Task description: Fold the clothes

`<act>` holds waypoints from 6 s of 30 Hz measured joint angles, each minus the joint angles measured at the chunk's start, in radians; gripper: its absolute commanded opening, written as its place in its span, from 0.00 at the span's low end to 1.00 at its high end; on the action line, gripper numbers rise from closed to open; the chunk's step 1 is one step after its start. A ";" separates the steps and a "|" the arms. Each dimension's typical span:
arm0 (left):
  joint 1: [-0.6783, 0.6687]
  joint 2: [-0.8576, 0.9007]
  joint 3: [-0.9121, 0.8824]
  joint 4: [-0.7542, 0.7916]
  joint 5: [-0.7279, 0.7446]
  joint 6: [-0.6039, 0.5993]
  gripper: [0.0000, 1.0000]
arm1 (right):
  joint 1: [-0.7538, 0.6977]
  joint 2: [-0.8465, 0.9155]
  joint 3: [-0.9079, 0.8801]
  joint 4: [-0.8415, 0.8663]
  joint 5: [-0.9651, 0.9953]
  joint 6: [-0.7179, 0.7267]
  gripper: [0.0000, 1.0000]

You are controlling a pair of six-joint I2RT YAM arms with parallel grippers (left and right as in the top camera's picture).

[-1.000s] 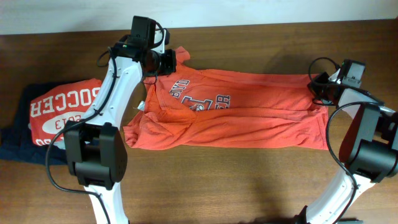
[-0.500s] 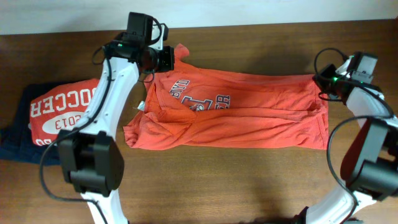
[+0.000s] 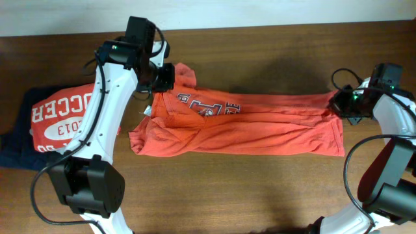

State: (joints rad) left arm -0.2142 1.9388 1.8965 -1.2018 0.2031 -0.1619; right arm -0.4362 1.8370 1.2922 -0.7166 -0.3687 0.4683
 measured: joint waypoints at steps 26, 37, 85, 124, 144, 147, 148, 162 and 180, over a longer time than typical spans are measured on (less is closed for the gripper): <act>0.000 0.000 0.000 -0.185 -0.062 0.049 0.60 | 0.000 -0.051 0.000 -0.275 0.267 -0.069 0.49; -0.009 0.004 -0.004 0.045 -0.066 0.166 0.61 | -0.001 -0.052 0.000 -0.227 0.087 -0.201 0.77; -0.007 0.290 0.046 -0.180 -0.446 0.108 0.19 | 0.008 0.023 -0.058 -0.097 -0.006 -0.278 0.04; 0.139 0.185 -0.122 -0.055 -0.319 0.118 0.42 | -0.035 0.052 -0.163 0.055 0.162 0.000 0.08; 0.148 0.035 -0.122 -0.037 -0.250 0.120 0.50 | -0.267 -0.095 0.024 -0.175 -0.127 -0.322 0.84; 0.148 0.003 -0.122 -0.021 -0.247 0.120 0.52 | -0.304 -0.015 0.024 -0.190 -0.107 -0.420 0.84; 0.148 -0.003 -0.122 -0.017 -0.246 0.120 0.53 | -0.309 0.013 0.024 -0.188 -0.109 -0.449 0.84; 0.148 -0.007 -0.122 -0.017 -0.243 0.120 0.60 | -0.286 0.198 0.024 -0.176 -0.212 -0.630 0.79; 0.148 -0.007 -0.122 -0.074 -0.236 0.120 0.59 | -0.246 0.259 0.042 -0.259 -0.192 -0.529 0.04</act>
State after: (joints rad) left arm -0.0658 1.9316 1.7744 -1.2762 -0.0330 -0.0422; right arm -0.6823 2.0960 1.3342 -0.9752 -0.5606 -0.0612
